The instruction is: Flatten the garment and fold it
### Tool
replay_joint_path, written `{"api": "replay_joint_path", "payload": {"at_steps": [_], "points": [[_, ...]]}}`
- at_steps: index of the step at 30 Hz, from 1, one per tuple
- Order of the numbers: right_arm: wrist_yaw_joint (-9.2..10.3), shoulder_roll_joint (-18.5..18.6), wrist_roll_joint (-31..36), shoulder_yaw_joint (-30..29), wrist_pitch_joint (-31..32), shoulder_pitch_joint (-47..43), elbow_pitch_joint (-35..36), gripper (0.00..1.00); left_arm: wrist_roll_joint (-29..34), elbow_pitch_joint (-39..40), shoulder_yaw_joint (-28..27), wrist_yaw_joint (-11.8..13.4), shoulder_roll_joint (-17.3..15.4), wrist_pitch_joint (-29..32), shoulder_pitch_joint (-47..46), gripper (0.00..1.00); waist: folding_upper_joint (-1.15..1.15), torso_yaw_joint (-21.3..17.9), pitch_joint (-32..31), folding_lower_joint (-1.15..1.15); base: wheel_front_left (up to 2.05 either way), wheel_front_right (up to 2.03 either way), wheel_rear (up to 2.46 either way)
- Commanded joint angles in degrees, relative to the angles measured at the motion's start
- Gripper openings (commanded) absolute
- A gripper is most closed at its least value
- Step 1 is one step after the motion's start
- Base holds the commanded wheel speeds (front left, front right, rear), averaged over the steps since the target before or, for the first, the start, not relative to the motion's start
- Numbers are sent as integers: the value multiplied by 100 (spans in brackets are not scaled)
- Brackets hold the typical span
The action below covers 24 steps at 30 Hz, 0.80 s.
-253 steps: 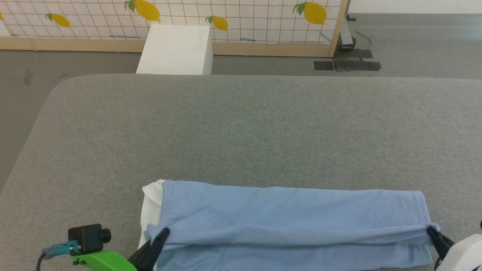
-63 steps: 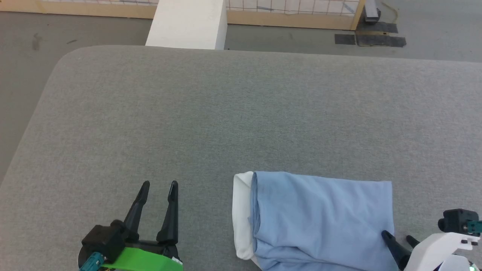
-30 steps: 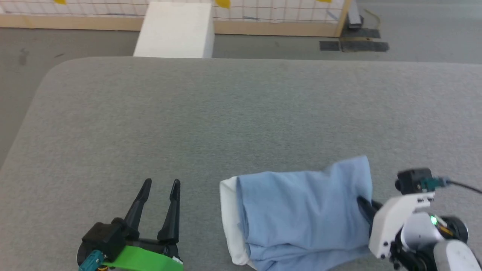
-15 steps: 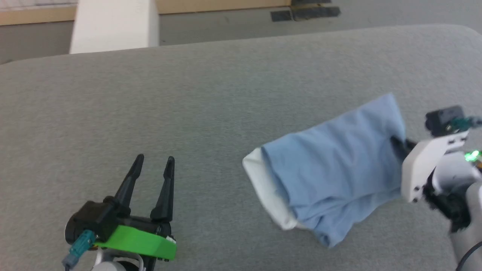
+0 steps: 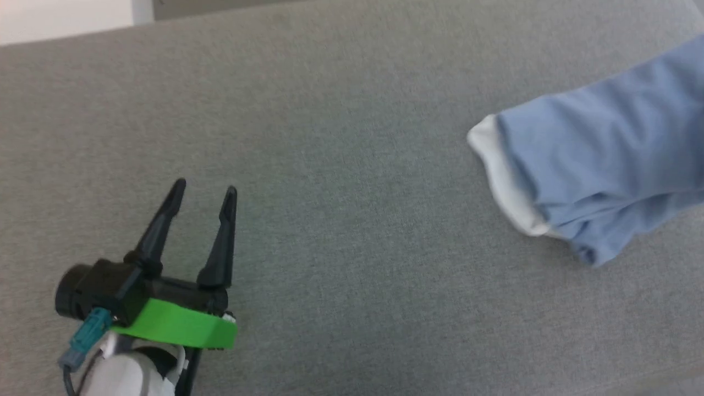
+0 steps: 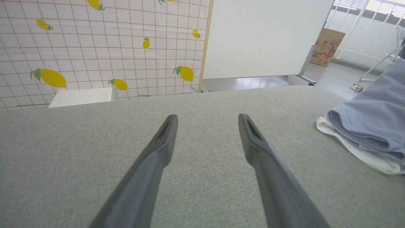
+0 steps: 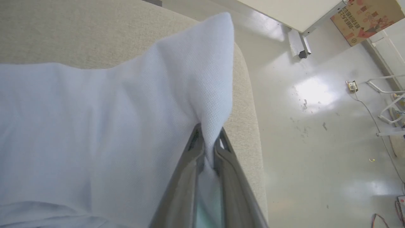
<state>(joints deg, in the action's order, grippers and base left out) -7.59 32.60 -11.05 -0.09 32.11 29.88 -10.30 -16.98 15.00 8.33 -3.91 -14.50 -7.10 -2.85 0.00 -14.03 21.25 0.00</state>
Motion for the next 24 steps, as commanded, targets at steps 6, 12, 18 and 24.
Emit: {"api": "replay_joint_path", "payload": {"at_steps": [6, 12, 18, 24], "points": [[10, 736, 200, 101, -270, 428, -407, 0, 152, 412, -29, 60, -193, 177, -343, 100, 0, -214, 754, 0, 0, 0, 0], [10, 1156, 351, 91, -585, 693, -944, 0, 235, 661, 3, 64, -297, 322, -471, 100, 0, -170, 1038, 0, 0, 0, 0], [10, 1254, 517, 77, -981, 893, -1469, 0, 309, 864, -13, 89, -401, 425, -534, 100, 0, -83, 1288, 0, 0, 0, 0], [10, 949, 687, -60, -1120, 1117, -2190, 16, 351, 986, -25, 119, -473, 514, -577, 100, 0, -61, 1400, 0, 0, 0, 0]]}}
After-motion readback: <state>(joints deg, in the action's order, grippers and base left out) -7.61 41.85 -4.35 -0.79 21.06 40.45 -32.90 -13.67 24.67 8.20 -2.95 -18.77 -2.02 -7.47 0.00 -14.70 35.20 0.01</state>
